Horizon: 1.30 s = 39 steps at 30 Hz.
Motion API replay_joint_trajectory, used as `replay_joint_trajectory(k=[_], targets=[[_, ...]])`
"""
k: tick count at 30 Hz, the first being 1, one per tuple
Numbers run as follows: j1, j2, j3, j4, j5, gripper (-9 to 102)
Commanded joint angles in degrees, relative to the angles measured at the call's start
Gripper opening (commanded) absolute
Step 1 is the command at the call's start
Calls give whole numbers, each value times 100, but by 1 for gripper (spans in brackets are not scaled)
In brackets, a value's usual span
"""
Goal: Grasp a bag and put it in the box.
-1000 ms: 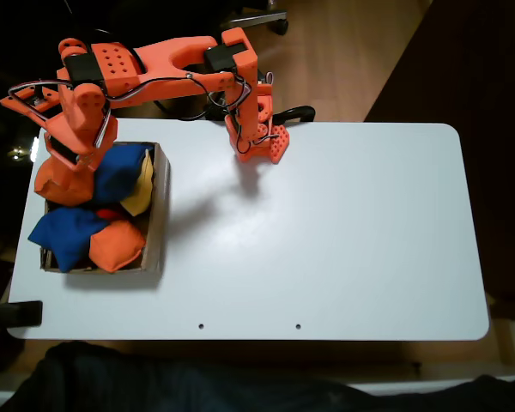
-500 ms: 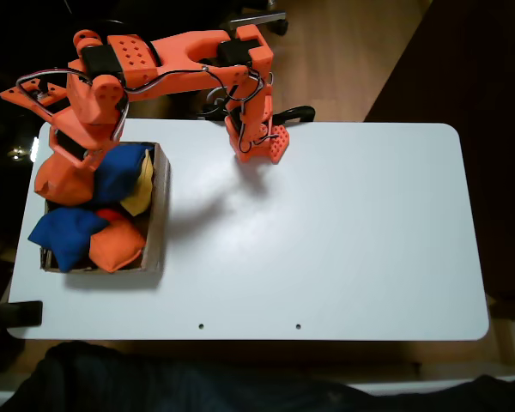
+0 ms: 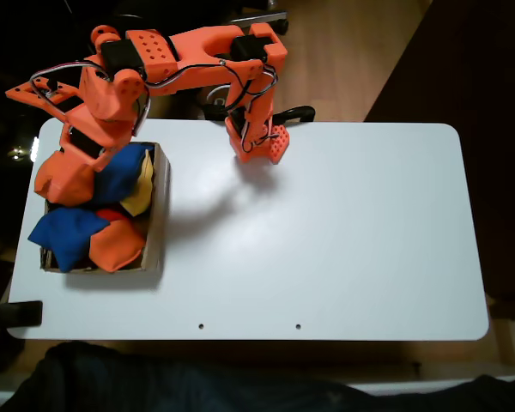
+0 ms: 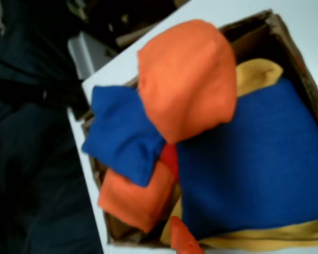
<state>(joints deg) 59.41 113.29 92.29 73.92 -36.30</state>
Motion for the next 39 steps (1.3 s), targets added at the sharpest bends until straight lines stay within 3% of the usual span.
replay_joint_trajectory(k=[1,18,39], targets=[[-105,334,0,-88,-44,72],[-1099,1582,510,-211,316,74],[-3498,3067,1582,-800,1468,74]])
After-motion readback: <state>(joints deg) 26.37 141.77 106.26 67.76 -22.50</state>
